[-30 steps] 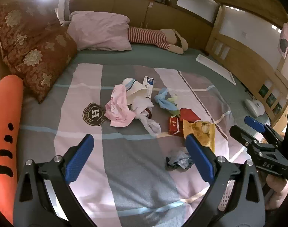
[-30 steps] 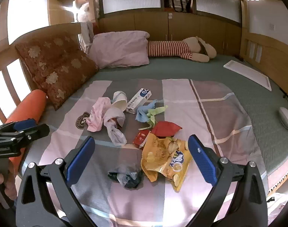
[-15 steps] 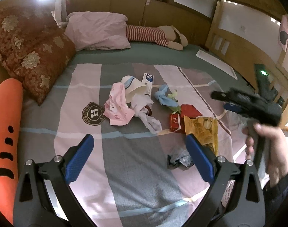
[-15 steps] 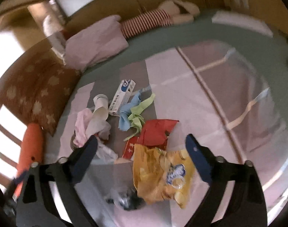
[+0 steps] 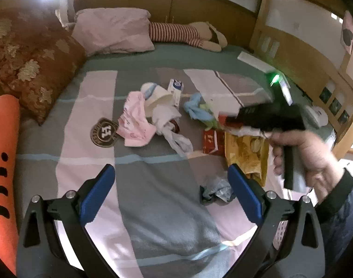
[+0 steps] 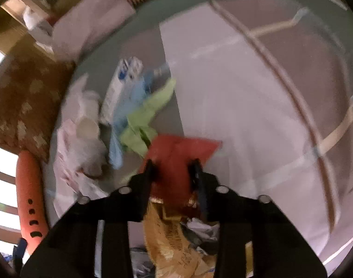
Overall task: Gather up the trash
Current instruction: 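Grasp the red packet with the right tool and lift it, then grasp the green paper with the left tool while the right tool holds the red packet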
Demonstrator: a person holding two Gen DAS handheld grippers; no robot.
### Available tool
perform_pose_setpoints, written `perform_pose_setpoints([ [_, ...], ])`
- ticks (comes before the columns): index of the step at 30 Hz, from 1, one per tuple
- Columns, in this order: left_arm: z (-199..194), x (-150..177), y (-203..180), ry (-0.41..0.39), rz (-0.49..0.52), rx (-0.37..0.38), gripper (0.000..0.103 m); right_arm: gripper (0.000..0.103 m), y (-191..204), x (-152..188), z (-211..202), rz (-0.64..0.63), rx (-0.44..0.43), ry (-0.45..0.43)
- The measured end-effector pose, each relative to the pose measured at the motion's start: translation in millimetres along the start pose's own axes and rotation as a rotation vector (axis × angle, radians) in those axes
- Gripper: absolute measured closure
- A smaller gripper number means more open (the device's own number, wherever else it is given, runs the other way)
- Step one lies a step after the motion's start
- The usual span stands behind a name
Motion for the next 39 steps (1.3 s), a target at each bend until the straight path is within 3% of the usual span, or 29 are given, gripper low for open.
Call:
perform_pose_setpoints([
  [1, 4, 0, -2, 0.009, -0.002, 0.006, 0.006, 0.099, 2, -1, -14, -0.002, -0.017, -0.038],
  [5, 32, -2, -20, 0.066, 0.013, 0.026, 0.006, 0.099, 10, 1, -67, -0.034, -0.054, -0.179],
  [10, 73, -7, -50, 0.116, 0.042, 0.021, 0.006, 0.099, -2, 3, -88, 0.0, -0.077, -0.243],
  [14, 105, -27, -78, 0.098, 0.111, 0.005, 0.006, 0.099, -21, -2, -105, 0.074, -0.076, -0.332],
  [19, 146, -66, -102, 0.112, 0.095, 0.0, 0.022, 0.099, -35, -3, -104, 0.122, -0.094, -0.34],
  [23, 195, -85, -126, 0.174, 0.119, -0.014, 0.023, 0.099, -38, -5, -97, 0.135, -0.107, -0.32],
  [28, 252, -85, -122, 0.277, 0.115, -0.142, 0.024, 0.099, -37, -8, -99, 0.128, -0.124, -0.323],
  [30, 263, -82, -116, 0.315, 0.107, -0.15, 0.039, 0.099, -35, -9, -99, 0.121, -0.128, -0.327],
  [31, 268, -80, -112, 0.342, 0.105, -0.138, 0.062, 0.099, -34, -8, -99, 0.116, -0.13, -0.325],
  [32, 268, -80, -109, 0.348, 0.103, -0.129, 0.071, 0.099, -32, -8, -98, 0.109, -0.131, -0.321],
  [36, 227, -90, -98, 0.279, 0.057, 0.001, 0.073, 0.099, -32, -9, -97, 0.109, -0.134, -0.32],
  [39, 169, -99, -90, 0.2, 0.022, 0.126, 0.073, 0.099, -28, -8, -102, 0.102, -0.138, -0.331],
])
Point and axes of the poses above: each gripper's, at about its wrist camera, not at the fingertips, and z roughly the way its jaws point, y to its left, x to its underside, the point moved 1 cm from there along z, roughly the way its jaws point, and after that the axes turned 10 degrees about -z, right-handed, at the moved point
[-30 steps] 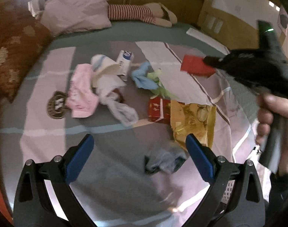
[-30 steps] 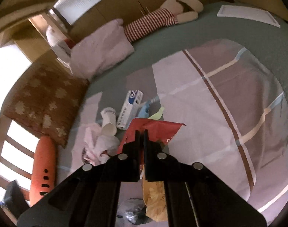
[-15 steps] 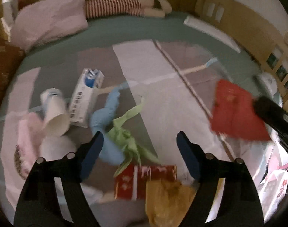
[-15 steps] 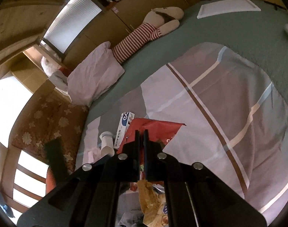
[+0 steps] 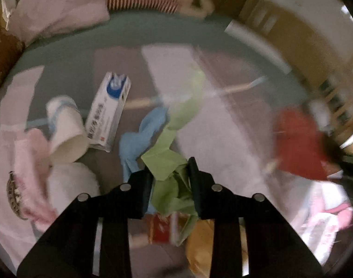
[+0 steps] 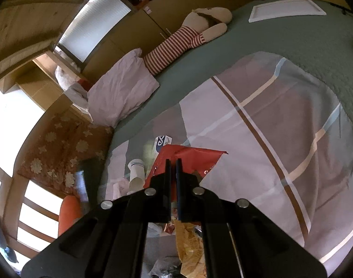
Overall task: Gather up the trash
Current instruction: 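Grasp the green paper with the left tool while the right tool holds the red packet, then carry the green paper and red packet over the white plastic bag and open both tools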
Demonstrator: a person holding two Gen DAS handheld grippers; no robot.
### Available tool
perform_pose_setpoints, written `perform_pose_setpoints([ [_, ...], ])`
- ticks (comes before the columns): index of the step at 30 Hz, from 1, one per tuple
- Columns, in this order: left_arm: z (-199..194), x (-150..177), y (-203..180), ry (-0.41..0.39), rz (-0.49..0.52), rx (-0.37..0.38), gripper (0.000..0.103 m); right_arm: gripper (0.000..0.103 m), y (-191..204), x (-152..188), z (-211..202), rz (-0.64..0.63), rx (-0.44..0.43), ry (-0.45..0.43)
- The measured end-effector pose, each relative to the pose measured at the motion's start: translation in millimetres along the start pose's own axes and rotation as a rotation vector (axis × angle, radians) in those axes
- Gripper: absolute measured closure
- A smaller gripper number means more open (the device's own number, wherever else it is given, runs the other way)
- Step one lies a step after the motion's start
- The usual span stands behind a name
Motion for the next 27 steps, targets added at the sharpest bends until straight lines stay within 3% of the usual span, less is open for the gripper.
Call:
perform_pose_setpoints([
  [4, -103, 19, 6, -0.145, 0.022, 0.088, 0.072, 0.099, 13, 3, -11, -0.042, -0.022, -0.015],
  [10, -201, 76, 48, -0.291, -0.009, 0.007, 0.069, 0.099, 59, 24, -32, -0.17, -0.078, -0.004],
  [13, -211, 111, 79, -0.335, -0.084, -0.081, 0.069, 0.099, 97, 51, -44, -0.282, -0.093, 0.002],
  [16, -199, 129, 97, -0.262, -0.157, -0.094, 0.069, 0.099, 127, 83, -54, -0.39, -0.07, 0.0],
  [21, -192, 128, 103, -0.263, -0.133, -0.132, 0.069, 0.099, 159, 120, -63, -0.514, -0.014, -0.031],
  [27, -191, 129, 95, -0.258, -0.098, -0.118, 0.069, 0.099, 161, 122, -51, -0.545, 0.022, -0.023],
])
Point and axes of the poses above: each gripper's, at about its wrist camera, not at the fingertips, and z roughly the way its jaws point, y to its left, x to its underside, the point moved 1 cm from there along z, roughly the way its jaws point, and after that the axes turned 10 degrees about -z, right-handed, at the moved point
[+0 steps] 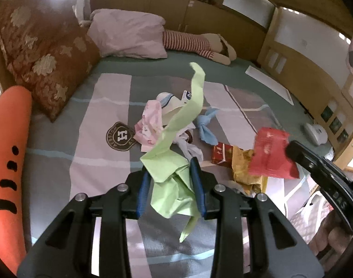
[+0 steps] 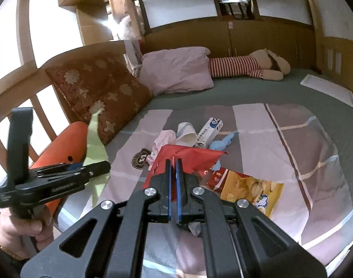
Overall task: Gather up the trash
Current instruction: 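Carry the green paper and red packet over the white plastic bag and open both tools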
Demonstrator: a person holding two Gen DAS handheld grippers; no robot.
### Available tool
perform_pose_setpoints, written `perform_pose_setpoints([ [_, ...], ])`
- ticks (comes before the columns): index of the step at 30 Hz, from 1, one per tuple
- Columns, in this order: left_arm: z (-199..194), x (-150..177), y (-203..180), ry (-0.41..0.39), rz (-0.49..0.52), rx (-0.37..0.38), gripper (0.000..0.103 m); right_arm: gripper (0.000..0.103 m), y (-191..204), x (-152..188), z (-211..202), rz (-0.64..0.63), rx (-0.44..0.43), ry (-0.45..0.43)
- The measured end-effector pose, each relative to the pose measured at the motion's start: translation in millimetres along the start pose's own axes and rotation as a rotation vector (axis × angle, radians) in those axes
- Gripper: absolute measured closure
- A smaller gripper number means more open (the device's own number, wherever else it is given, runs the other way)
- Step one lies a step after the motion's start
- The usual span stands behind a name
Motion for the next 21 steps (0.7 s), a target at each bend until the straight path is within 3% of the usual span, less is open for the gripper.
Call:
perform_pose_setpoints([
  [21, 7.7, 2.4, 3.7, 0.023, 0.01, -0.015, 0.069, 0.099, -0.2, 0.2, 2.5, -0.001, 0.003, 0.013],
])
Point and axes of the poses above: each gripper's, at about its wrist camera, not at the fingertips, and z roughly the way its jaws point, y to its left, x to its underside, the point moved 1 cm from there along z, roughly the way its jaws point, and after that the axes turned 10 degrees about -z, right-handed, at the moved point
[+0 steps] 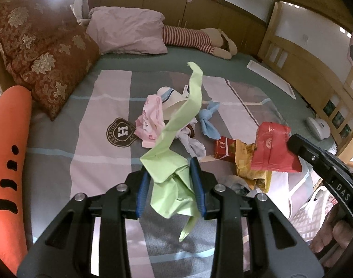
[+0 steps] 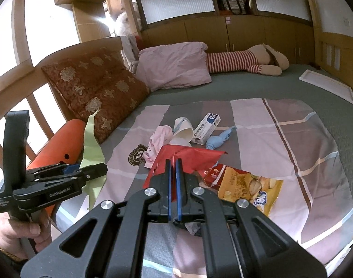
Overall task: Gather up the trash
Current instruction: 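Carry the green paper and red packet over the white plastic bag and open both tools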
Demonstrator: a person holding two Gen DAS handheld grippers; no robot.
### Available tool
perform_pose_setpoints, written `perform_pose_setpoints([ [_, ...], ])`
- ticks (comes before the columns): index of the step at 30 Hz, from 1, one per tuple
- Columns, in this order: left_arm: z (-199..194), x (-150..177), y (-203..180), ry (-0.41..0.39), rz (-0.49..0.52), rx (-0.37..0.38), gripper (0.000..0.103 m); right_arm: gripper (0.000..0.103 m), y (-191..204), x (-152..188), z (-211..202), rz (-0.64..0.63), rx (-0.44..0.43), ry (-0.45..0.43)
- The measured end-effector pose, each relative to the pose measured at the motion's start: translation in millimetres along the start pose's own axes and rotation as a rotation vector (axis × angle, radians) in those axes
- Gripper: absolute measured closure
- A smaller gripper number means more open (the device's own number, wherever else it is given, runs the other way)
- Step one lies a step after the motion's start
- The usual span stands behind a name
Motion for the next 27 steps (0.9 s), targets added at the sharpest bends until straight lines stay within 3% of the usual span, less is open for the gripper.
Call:
perform_pose_setpoints([
  [9, 4, 1, 0, 0.008, -0.005, 0.003, 0.069, 0.099, -3, -1, -8, 0.005, 0.008, -0.022],
  [14, 6, 5, -8, 0.008, 0.022, 0.031, 0.069, 0.099, -21, 4, -64, 0.045, 0.043, -0.116],
  [19, 7, 10, -16, 0.02, 0.06, 0.055, 0.069, 0.099, -60, 56, -160, 0.102, 0.205, -0.136],
  [23, 0, 15, -33, 0.025, 0.097, 0.116, 0.069, 0.099, -94, 111, -222, 0.158, 0.357, -0.075],
  [27, -11, 31, -84, 0.063, 0.162, 0.218, 0.069, 0.098, -132, 170, -257, 0.284, 0.454, 0.001],
])
Point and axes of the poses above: each gripper's, at about its wrist camera, not at the fingertips, and z roughly the way its jaws point, y to its left, x to its underside, the point moved 1 cm from there along z, roughly the way its jaws point, and after that the axes turned 10 degrees about -z, right-handed, at the moved point
